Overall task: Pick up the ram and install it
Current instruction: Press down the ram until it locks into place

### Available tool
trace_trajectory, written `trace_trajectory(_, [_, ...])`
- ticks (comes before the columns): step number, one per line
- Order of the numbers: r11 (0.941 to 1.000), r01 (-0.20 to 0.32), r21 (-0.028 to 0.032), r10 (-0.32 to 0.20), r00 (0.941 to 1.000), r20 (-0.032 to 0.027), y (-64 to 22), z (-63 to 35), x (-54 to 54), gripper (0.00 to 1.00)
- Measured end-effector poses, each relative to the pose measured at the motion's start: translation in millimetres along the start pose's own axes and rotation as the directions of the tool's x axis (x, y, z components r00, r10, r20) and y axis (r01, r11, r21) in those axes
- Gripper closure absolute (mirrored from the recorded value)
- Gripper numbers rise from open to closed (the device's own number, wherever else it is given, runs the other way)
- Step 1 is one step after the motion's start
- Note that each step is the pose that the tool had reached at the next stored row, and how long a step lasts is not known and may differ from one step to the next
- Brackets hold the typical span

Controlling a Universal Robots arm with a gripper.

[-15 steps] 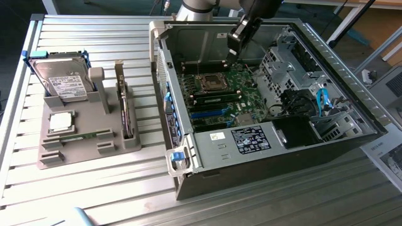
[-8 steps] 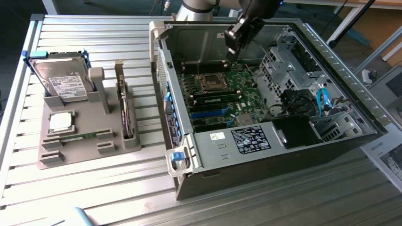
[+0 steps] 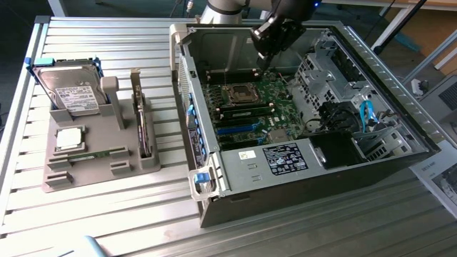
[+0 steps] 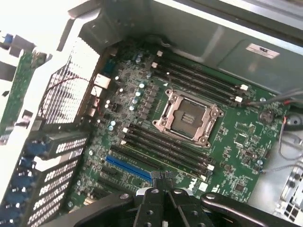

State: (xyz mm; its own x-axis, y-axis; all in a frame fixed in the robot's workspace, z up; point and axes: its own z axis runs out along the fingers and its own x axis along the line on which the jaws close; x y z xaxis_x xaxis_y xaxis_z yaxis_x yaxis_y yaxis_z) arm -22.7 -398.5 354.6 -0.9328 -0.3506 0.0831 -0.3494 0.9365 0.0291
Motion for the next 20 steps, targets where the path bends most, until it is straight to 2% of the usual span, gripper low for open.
trace_trajectory(5, [0.9949,-0.100,-0.0078,0.100,0.9949,0.0046,0.0,0.0,0.0,0.89])
trace_trajectory(9, [0.9857,-0.168,-0.0132,0.168,0.9858,0.0076,0.0,0.0,0.0,0.89])
trace_trajectory(12, [0.9668,-0.255,-0.0203,0.255,0.9668,0.0116,0.0,0.0,0.0,0.89])
trace_trajectory(13, [0.9652,-0.261,-0.0208,0.261,0.9653,0.0117,0.0,0.1,-0.1,0.89])
trace_trajectory(18, [0.9651,-0.261,-0.0191,0.261,0.9652,0.0119,0.0,0.0,0.0,0.89])
trace_trajectory(19, [0.9651,-0.261,-0.0158,0.262,0.9651,0.0129,0.0,0.0,0.1,0.89])
trace_trajectory(20, [0.9650,-0.262,-0.0054,0.262,0.9648,0.0167,0.0,0.0,0.0,0.89])
